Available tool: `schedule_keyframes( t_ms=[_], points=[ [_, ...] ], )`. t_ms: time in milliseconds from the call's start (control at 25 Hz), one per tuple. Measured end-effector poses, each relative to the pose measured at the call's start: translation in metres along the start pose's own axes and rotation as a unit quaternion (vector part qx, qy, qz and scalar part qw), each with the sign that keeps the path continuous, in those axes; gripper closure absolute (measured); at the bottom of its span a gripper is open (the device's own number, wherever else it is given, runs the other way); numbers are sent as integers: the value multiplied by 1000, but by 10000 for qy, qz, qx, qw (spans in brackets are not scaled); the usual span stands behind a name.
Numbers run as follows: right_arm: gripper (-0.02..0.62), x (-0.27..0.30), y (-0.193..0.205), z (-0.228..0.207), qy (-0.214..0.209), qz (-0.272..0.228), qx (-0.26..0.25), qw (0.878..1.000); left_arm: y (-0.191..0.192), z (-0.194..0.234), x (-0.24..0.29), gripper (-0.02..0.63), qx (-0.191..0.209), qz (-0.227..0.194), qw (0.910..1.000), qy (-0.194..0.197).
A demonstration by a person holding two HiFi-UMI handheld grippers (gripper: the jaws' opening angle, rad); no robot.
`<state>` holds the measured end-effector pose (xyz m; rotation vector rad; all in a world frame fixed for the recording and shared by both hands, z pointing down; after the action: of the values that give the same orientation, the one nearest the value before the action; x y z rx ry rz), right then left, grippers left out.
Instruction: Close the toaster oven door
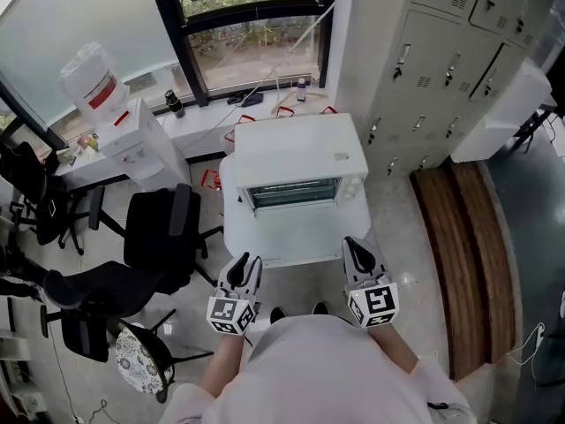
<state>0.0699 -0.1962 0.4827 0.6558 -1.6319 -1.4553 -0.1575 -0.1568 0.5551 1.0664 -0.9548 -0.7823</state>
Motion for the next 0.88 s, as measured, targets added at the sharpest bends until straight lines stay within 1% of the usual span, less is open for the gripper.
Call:
schedule_keyframes(
  t_ms=[160,320,560,680,880],
  points=[
    [588,2,0,6,83,55,-35,9999,23,13,2,489,164,265,9995,45],
    [588,0,1,12,186,132,-36,9997,54,24,1,490,360,629,9973,118],
    [588,-2,1,24,316,235,-67,9992,105,43,-2,489,479,1121,9924,163],
    [588,-1,-1,29,391,250,-77,9989,131,53,-1,489,547,1423,9881,186],
    [588,-3,3,38,485,338,-51,9982,179,64,0,491,736,2014,9764,246]
  ],
)
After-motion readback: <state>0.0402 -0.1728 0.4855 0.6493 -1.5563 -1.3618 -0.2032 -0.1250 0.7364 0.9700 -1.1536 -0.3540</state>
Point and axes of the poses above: the fingertips, and each gripper's own axes: x forward along the fingers, z to its left, y out of its underside, the point moved 1 cm from there along -x, backward along the fingers, and after that the axes turned 5 degrees about z, right-handed, at the moved point
